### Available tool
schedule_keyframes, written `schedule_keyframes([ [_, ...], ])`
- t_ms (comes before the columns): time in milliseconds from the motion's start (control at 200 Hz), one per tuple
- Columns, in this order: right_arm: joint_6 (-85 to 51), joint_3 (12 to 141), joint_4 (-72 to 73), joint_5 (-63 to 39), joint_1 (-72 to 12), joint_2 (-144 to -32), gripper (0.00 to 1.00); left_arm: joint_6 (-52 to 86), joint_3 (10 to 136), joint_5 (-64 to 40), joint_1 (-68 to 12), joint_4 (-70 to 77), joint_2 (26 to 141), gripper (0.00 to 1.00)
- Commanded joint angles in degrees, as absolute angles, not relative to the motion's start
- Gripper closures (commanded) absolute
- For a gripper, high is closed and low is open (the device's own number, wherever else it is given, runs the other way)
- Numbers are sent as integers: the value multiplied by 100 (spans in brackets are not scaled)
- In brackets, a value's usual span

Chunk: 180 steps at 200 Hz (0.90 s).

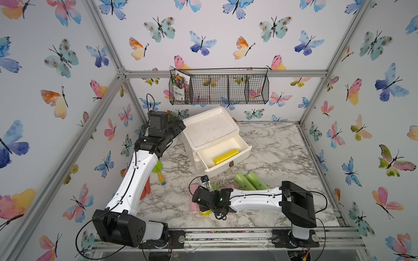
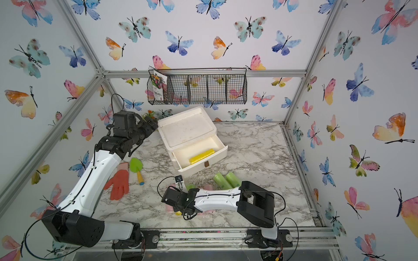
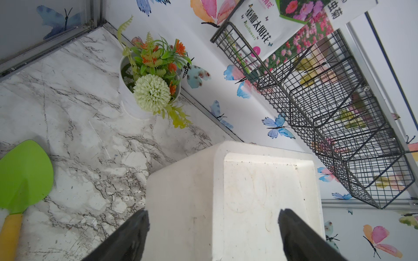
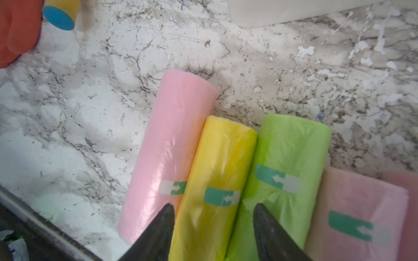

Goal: Sort the rolls of trash bags by color and place them into the drawer
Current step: Pick up the roll of trash bags from the center of the board.

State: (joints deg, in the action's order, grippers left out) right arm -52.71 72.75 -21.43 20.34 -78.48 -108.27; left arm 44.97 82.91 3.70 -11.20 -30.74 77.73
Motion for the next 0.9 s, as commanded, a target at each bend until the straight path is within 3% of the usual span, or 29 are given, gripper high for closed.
schedule_keyframes([
  [0,-5265,7206,-2082,1934,-7791,-10968,41,4407,8262,343,-1094,-3116,7745,9],
  [896,-5269,7345,-2196,1679,-7721,-11705,49,4403,8077,318,-1082,-3013,7789,9],
])
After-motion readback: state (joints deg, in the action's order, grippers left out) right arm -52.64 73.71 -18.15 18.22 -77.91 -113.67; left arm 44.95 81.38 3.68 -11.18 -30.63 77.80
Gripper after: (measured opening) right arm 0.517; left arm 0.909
